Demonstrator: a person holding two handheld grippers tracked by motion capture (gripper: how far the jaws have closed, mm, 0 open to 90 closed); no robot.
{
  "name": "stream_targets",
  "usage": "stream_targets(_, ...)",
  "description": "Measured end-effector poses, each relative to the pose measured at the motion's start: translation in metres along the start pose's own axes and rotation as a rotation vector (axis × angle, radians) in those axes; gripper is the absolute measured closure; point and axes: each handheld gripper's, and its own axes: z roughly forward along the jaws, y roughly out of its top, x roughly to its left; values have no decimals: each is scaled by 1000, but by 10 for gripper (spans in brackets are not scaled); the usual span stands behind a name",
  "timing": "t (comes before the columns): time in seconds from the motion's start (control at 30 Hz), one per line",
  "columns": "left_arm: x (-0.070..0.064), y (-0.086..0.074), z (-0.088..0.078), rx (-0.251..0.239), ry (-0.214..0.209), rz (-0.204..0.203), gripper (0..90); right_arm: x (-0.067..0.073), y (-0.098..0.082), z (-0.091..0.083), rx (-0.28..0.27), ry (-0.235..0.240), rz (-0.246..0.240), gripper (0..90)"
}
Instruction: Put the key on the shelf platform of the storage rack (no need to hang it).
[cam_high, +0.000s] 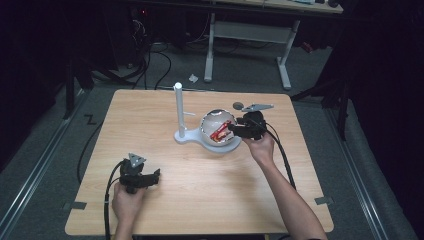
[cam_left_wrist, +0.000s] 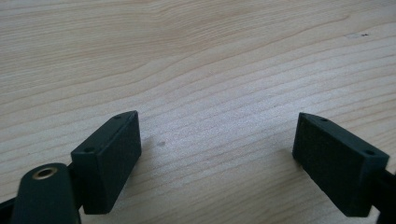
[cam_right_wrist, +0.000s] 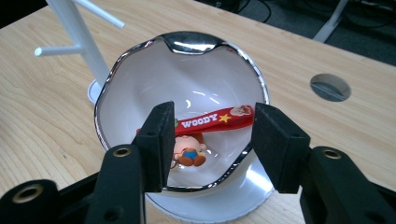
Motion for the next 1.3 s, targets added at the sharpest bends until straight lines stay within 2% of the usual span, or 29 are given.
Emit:
stream_targets(0.13, 0, 0, 0, -1, 2, -1, 158, -3, 1, -9, -31, 17, 20, 461)
stream_targets(0.23, 0, 0, 0, -1, 1, -1, 157, -3, 1, -14, -22, 8, 13, 453)
stream_targets(0.33, 0, 0, 0, 0, 0, 0, 158, -6, 1, -19, -32, -4, 10, 446)
stream_targets(0.43, 0, 0, 0, 0, 0, 0, 158, -8, 1, -25, -46, -8, 30, 444)
stream_targets(0.57, 0, 0, 0, 0, 0, 0, 158, -9, 0, -33, -54, -8, 20, 445)
stream_targets(0.67, 0, 0, 0, 0, 2, -2, 158, -10, -4, -39, -67, -16, 25, 446)
stream_targets(0.83, 0, 0, 0, 0, 1, -1, 158, -17, -11, -47, -60, -35, 36, 449)
stream_targets(1.2, 0, 0, 0, 0, 0, 0, 158, -24, -14, -71, -88, -24, 58, 448)
stream_targets(1.23, 0, 0, 0, 0, 0, 0, 158, -24, -16, -76, -106, -11, 66, 456)
stream_targets(1.3, 0, 0, 0, 0, 0, -2, 158, -23, -18, -81, -113, -14, 69, 462)
